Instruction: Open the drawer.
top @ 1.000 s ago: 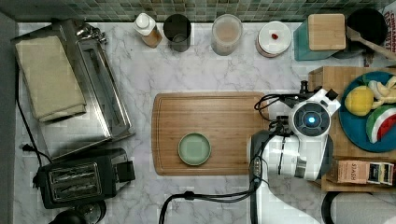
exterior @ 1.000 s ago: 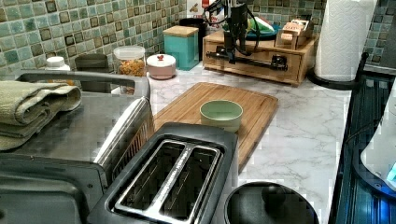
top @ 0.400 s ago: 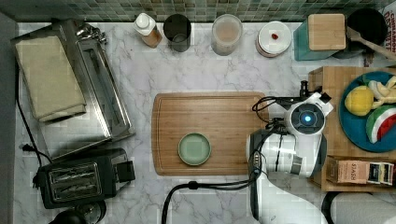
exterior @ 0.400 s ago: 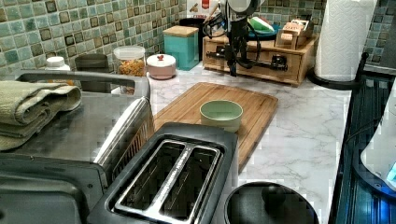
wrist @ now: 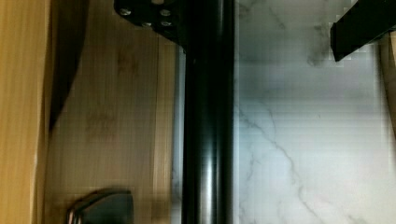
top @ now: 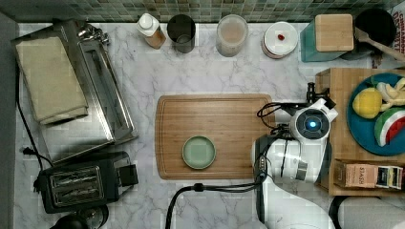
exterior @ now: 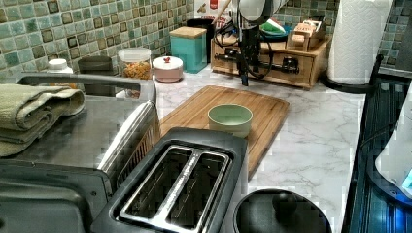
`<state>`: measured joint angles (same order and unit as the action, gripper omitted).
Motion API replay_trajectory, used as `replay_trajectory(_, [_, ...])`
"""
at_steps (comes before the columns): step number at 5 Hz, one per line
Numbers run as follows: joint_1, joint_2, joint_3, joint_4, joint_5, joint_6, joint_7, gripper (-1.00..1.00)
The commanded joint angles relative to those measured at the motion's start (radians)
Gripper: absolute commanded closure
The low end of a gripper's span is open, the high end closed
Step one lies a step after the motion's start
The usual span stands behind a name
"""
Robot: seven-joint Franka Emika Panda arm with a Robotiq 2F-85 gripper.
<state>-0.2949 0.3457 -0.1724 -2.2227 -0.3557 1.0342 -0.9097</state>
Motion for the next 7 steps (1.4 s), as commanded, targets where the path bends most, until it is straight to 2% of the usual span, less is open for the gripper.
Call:
replay_trajectory(1, [0.007, -0.035, 0.118, 0.046, 0.189, -0.131, -0.075, -1.00])
replay_trajectory(2, [0.063, -0.015, 0.160, 0.069, 0.228, -0.183, 0.004, -1.00])
replay_trajectory(3, [0.131, -0.026, 0.174, 0.000, 0.218, -0.074, 0.125, -1.00])
replay_trajectory(5, [0.211, -0.056, 0.238, -0.039, 0.241, -0.091, 0.205, -1.00])
replay_trajectory(7, [0.253, -0.082, 0.324, -0.036, 0.267, -0.132, 0.273, -1.00])
